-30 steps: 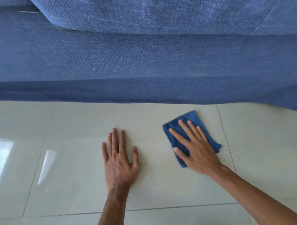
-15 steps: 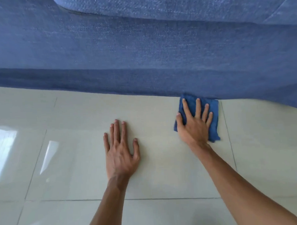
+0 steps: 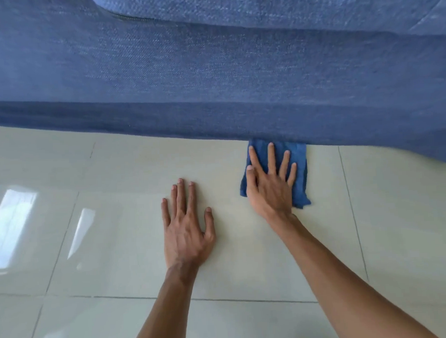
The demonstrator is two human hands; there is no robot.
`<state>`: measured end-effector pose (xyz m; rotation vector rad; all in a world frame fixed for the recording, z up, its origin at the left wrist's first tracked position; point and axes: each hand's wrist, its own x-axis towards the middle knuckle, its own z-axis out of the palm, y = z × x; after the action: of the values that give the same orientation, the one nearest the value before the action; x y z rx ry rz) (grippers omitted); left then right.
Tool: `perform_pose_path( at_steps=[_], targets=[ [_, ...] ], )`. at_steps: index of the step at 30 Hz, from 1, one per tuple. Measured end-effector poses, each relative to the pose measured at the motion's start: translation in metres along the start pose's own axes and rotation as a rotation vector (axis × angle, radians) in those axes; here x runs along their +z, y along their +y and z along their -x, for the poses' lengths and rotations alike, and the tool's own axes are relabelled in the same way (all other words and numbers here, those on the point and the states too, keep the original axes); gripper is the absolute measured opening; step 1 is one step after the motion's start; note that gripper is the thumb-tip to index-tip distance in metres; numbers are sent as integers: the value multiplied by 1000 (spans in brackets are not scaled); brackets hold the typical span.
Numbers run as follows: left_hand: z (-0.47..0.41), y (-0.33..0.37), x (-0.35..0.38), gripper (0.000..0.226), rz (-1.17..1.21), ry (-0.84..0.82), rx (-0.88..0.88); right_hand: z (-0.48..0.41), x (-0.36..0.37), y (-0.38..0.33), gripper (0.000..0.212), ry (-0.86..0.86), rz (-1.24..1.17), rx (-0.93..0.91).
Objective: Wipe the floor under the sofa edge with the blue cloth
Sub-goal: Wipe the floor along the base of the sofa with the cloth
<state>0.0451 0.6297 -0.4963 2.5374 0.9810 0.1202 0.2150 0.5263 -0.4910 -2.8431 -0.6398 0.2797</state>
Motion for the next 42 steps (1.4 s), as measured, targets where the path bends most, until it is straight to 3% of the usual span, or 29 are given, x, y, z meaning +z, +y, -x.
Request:
perform_pose_path(
  at_steps=[3, 5, 8, 10, 19, 27, 32, 42],
  targets=[
    [0, -1, -1, 71, 2, -1, 1, 53, 2, 25, 56, -57, 140, -425],
    [2, 0, -2, 71, 6, -6, 3, 75, -9, 57, 54, -150, 122, -528],
    [-1, -1, -2, 72, 13, 0, -2, 56, -11, 52, 53, -133, 13, -387],
    [1, 0, -2, 71, 11, -1, 1, 51, -3, 31, 55, -83, 72, -301],
    [1, 0, -1, 71, 16, 6, -7, 53, -4, 53, 62, -72, 187, -372],
    [1, 0, 1, 70, 11, 17, -4, -17, 6, 0, 67, 24, 101, -19],
    [0, -1, 1, 71, 12, 24, -11, -4, 2, 17, 62, 34, 120, -184],
    [1, 0, 2, 70, -14, 26, -17, -21, 15, -17, 64, 18, 123, -137]
  ],
)
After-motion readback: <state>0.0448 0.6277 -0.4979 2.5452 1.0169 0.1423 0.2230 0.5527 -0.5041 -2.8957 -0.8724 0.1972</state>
